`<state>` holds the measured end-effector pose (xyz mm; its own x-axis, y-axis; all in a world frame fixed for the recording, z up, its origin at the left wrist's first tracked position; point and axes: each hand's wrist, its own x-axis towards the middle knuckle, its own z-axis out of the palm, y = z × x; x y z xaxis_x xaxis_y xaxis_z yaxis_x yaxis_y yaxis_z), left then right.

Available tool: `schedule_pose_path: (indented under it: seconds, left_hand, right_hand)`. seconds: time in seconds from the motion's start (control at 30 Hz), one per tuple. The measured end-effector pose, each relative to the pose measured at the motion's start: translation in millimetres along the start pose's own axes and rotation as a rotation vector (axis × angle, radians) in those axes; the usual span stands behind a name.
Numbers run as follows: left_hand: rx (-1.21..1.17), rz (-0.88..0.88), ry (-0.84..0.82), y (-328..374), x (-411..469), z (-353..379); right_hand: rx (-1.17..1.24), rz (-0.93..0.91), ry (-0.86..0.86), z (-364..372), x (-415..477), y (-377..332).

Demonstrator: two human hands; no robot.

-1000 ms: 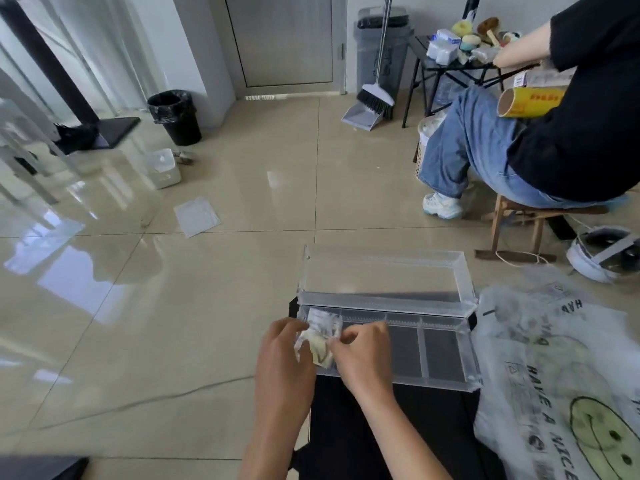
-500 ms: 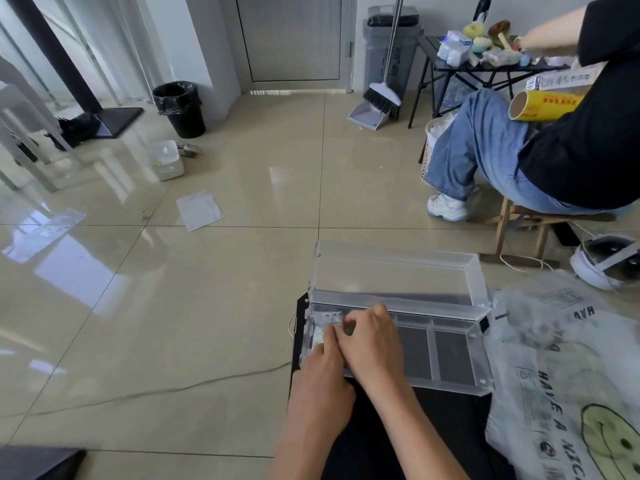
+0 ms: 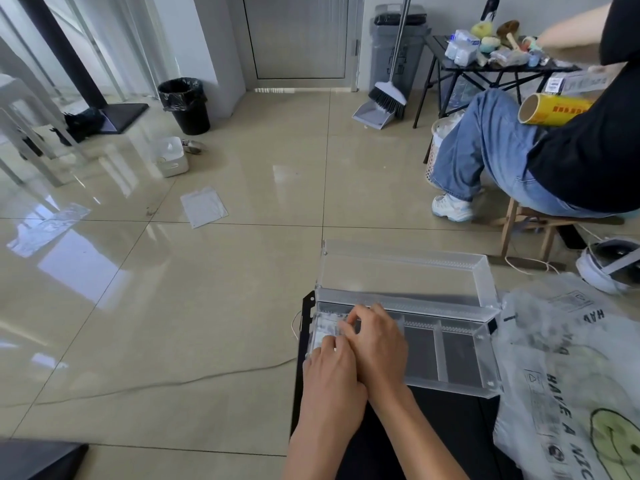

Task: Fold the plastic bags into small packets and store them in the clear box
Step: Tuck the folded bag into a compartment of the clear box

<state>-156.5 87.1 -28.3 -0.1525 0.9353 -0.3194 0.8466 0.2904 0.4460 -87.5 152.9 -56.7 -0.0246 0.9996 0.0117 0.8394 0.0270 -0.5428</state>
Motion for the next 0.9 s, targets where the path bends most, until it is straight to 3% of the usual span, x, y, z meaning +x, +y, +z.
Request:
schedule_pose_path:
  seconds: [0.17, 0.37, 0.5, 0.9]
  left_hand:
    - [0.031, -0.004, -0.063, 0.1, -0.6, -5.3]
    - [-0.059, -0.014, -0.085, 1.4, -2.8, -9.3]
    - [-0.072, -0.039, -0.104, 4.0, -4.7, -10.4]
    - [0.016, -0.069, -0.103, 11.8, -13.4, -20.4]
  right_hand:
    - [-0.18, -0.056, -0.186, -3.4, 2.9, -0.2]
    - [-0.235, -0.095, -0.329, -5.6, 6.5, 3.8]
    - [-0.071, -0.132, -0.412, -8.7, 9.5, 8.4]
    - [0.134, -0.231, -0.387, -56.7, -17.4, 21.4]
